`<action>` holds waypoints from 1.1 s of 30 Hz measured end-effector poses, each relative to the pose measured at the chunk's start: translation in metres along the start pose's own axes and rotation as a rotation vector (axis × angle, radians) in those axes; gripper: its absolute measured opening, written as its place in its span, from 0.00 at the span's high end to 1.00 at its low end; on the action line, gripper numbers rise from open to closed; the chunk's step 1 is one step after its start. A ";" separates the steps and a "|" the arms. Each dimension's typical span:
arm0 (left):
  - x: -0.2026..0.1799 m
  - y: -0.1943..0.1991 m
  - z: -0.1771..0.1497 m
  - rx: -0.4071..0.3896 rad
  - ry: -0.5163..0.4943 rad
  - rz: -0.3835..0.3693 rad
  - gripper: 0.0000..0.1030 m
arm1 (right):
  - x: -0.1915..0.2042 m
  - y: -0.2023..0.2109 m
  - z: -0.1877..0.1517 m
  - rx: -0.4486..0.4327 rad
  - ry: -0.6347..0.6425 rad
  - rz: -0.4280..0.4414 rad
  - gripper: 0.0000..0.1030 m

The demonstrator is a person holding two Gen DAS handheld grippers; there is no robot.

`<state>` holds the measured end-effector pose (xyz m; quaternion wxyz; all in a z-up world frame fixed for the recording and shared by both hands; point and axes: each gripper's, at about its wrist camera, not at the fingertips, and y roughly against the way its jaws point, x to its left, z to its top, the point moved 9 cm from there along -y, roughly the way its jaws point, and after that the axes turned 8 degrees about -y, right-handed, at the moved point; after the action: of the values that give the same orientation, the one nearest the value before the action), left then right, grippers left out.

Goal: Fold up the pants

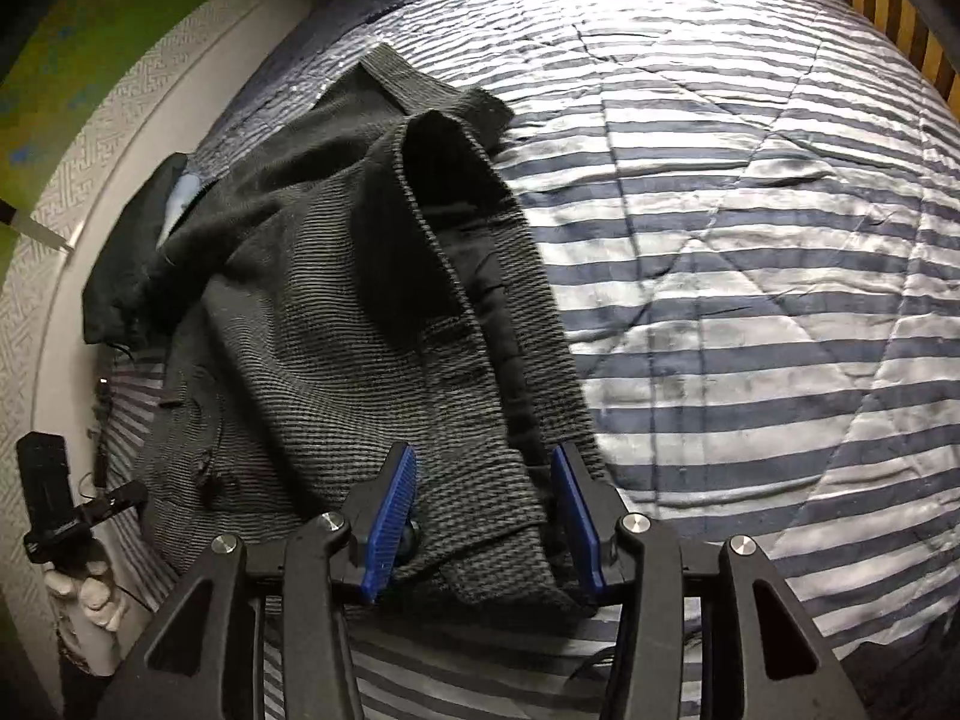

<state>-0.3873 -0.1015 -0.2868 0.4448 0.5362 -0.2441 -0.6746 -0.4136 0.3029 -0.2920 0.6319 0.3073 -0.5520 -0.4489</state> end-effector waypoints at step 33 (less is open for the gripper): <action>-0.050 0.051 -0.123 -0.018 -0.290 0.100 0.85 | -0.042 0.074 -0.107 -0.123 0.127 -0.082 0.92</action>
<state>-0.2523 -0.0649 -0.2576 0.4427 0.4164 -0.3260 -0.7241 -0.2924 0.3592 -0.2660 0.6644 0.3181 -0.4692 -0.4870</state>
